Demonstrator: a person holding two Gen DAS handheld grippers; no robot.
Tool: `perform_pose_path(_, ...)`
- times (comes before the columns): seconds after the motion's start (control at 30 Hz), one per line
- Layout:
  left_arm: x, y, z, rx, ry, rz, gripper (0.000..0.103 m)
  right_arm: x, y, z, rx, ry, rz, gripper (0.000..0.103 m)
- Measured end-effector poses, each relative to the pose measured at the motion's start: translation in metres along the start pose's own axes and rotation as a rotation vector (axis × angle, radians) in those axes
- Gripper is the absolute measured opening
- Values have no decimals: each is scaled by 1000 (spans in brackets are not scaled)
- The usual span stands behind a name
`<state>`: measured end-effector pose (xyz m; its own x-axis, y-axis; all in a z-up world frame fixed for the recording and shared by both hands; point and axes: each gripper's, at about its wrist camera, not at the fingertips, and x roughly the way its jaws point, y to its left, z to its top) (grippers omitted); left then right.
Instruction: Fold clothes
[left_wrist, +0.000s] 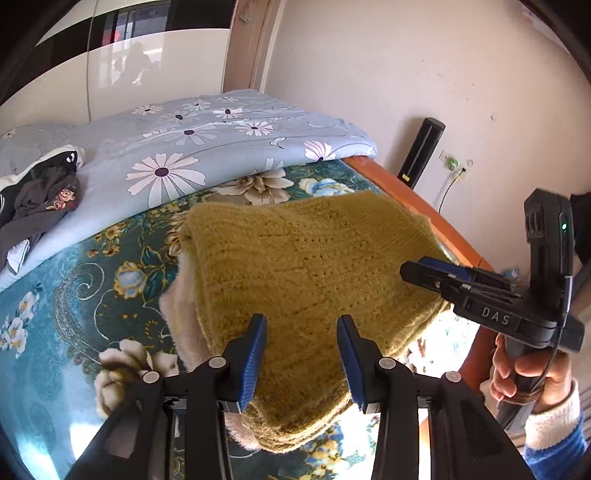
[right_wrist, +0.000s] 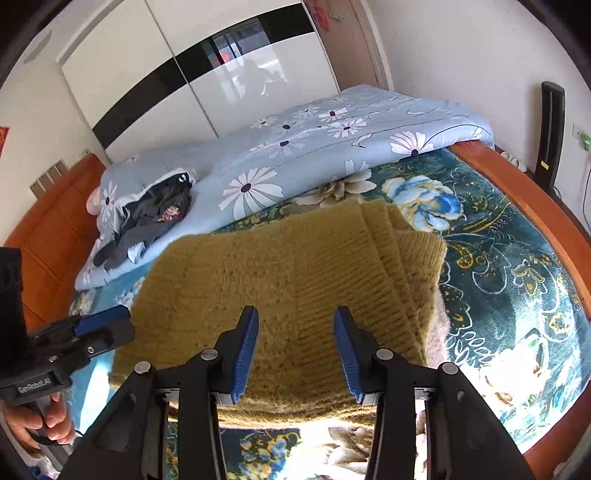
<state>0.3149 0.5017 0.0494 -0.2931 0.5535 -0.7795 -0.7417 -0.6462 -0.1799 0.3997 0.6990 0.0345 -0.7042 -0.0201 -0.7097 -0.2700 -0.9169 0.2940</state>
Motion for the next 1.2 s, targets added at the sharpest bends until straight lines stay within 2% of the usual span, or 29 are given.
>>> perform_pose_path(0.07, 14, -1, -2, 20, 34, 20, 43, 4, -1, -8, 8, -3, -13, 44)
perform_pose_path(0.17, 26, 7, -2, -6, 74, 10, 43, 11, -6, -15, 54, -5, -8, 44)
perform_pose_path(0.23, 24, 12, -2, -23, 77, -12, 43, 15, -6, -16, 65, -1, -5, 45)
perform_pose_path(0.37, 7, 17, -6, -66, 49, -59, 43, 19, 0, -17, 45, 1, -18, 53)
perform_pose_path(0.5, -13, 25, -19, -101, 20, -58, 44, 16, 8, -17, 55, 2, -71, 54)
perform_pose_path(0.57, -20, 31, -30, -125, 6, -48, 64, 7, 16, -21, 89, -1, -126, 54)
perform_pose_path(0.67, -23, 42, -48, -170, 5, -59, 70, -5, 37, -42, 114, 5, -182, 57)
perform_pose_path(0.8, -20, 51, -62, -208, 21, -69, 75, -10, 63, -73, 86, 49, -209, 57)
perform_pose_path(0.9, -19, 54, -70, -206, 37, -51, 80, -6, 77, -89, 1, 97, -205, 64)
perform_pose_path(1.0, -17, 58, -77, -204, 59, -26, 80, 3, 83, -96, -46, 151, -214, 65)
perform_pose_path(1.07, -17, 64, -81, -220, 66, -27, 83, 6, 80, -97, 7, 157, -179, 66)
perform_pose_path(1.13, -17, 67, -85, -223, 72, -22, 85, 10, 78, -98, 64, 171, -130, 74)
perform_pose_path(1.2, -17, 68, -87, -219, 78, -17, 86, 15, 76, -102, 109, 192, -93, 76)
